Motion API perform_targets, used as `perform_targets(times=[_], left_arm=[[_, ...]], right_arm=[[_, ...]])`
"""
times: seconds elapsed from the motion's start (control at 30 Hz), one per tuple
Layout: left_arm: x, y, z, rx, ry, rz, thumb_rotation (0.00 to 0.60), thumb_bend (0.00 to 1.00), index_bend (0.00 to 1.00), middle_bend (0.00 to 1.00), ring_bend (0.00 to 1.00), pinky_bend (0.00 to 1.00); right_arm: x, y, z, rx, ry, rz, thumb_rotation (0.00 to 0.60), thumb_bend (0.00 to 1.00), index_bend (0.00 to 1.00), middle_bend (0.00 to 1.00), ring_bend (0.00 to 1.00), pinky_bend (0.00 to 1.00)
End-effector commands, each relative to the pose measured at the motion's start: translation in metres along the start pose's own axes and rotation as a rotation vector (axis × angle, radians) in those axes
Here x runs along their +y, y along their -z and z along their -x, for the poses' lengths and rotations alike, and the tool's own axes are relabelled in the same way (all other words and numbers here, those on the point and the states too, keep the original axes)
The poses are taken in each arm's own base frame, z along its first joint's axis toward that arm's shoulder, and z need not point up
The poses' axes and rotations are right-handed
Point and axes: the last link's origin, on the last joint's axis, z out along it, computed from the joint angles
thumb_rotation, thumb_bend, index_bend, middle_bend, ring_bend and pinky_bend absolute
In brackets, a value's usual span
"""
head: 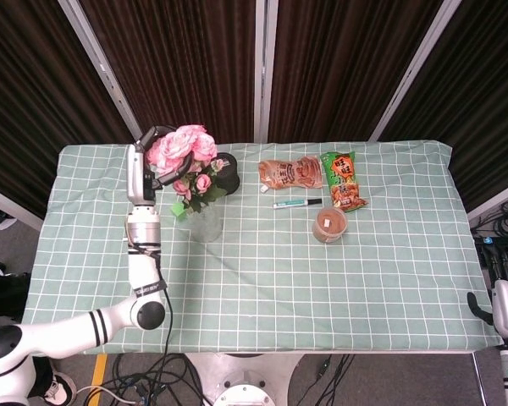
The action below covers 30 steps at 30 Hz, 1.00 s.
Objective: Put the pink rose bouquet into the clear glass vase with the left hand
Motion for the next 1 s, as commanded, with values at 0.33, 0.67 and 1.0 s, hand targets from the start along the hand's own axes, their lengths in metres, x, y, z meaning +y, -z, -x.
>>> perform_targets(times=[0.33, 0.67, 1.0], left_arm=[[-0.025, 0.009, -0.003, -0.030, 0.038, 0.039, 0.600, 0.21, 0.27, 0.21, 0.17, 0.29], [-0.008, 0.013, -0.012, -0.023, 0.019, 0.131, 0.600, 0.09, 0.15, 0.05, 0.05, 0.15], [-0.002, 0.015, -0.104, 0.137, -0.256, 0.189, 0.600, 0.10, 0.14, 0.06, 0.05, 0.15]], right_arm=[[0.003, -0.002, 0.002, -0.008, -0.007, 0.010, 0.600, 0.27, 0.00, 0.00, 0.00, 0.00], [0.003, -0.002, 0.003, -0.007, -0.005, 0.016, 0.600, 0.27, 0.00, 0.00, 0.00, 0.00], [0.000, 0.001, 0.000, 0.010, -0.012, -0.005, 0.600, 0.27, 0.00, 0.00, 0.00, 0.00]])
